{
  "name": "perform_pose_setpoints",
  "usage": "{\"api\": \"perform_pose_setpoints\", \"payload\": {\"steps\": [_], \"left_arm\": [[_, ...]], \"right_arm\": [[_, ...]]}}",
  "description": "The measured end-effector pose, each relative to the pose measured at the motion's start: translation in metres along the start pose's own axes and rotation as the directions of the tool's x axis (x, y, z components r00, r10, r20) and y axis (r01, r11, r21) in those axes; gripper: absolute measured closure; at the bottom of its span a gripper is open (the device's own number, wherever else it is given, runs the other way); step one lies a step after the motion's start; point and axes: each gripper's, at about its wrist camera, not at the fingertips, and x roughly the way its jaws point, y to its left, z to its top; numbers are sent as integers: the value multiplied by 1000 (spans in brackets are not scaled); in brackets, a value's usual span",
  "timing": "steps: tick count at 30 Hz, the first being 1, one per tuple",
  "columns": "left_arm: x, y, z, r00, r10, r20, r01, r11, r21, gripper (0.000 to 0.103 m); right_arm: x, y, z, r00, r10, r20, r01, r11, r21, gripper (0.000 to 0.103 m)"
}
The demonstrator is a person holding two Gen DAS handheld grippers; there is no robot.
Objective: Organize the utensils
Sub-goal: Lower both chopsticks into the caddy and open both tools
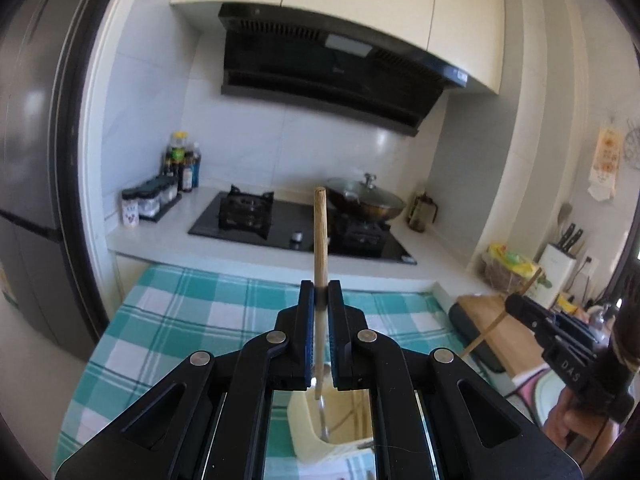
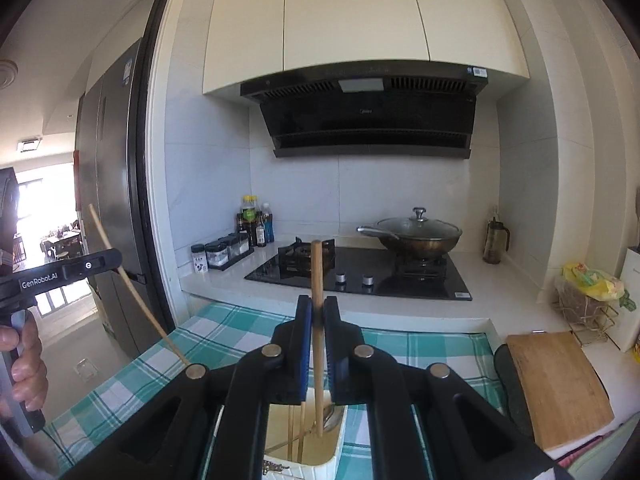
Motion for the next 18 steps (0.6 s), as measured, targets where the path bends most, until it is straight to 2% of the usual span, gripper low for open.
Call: {"api": "perform_pose_setpoints", "payload": {"steps": [3, 5, 7, 9, 11, 12, 13, 14, 15, 18], "left_arm": [[47, -2, -22, 991, -5, -136, 4, 1000, -13, 99], [72, -5, -37, 975, -27, -219, 21, 999, -29, 99], [90, -10, -50, 959, -41, -279, 33, 999, -35, 98], [102, -15, -59, 940, -57, -336, 50, 998, -31, 98], [104, -20, -65, 929, -67, -363, 62, 998, -24, 94], [100, -21, -67, 929, -71, -364, 71, 997, -13, 83], [93, -21, -67, 930, -68, -360, 74, 997, 1, 66], [86, -21, -67, 934, -62, -352, 72, 997, 15, 57], [78, -20, -67, 939, -55, -341, 68, 997, 28, 43], [49, -7, -76, 941, -29, -336, 54, 996, 64, 27]], "right_arm": [[43, 0, -19, 989, 29, -147, -26, 999, 22, 97], [67, -2, -34, 970, 23, -242, -15, 999, 33, 97], [90, -7, -49, 939, 49, -342, -27, 997, 68, 96], [104, -14, -62, 915, 56, -399, -14, 994, 107, 96], [111, -19, -70, 905, 57, -421, -2, 991, 131, 95], [110, -21, -72, 908, 55, -415, 5, 990, 142, 90], [107, -23, -73, 915, 57, -399, 6, 988, 156, 80], [100, -25, -73, 924, 59, -379, 7, 985, 170, 75], [91, -27, -72, 933, 56, -355, 10, 983, 183, 69], [65, -32, -74, 946, 53, -320, 8, 983, 184, 68]]}}
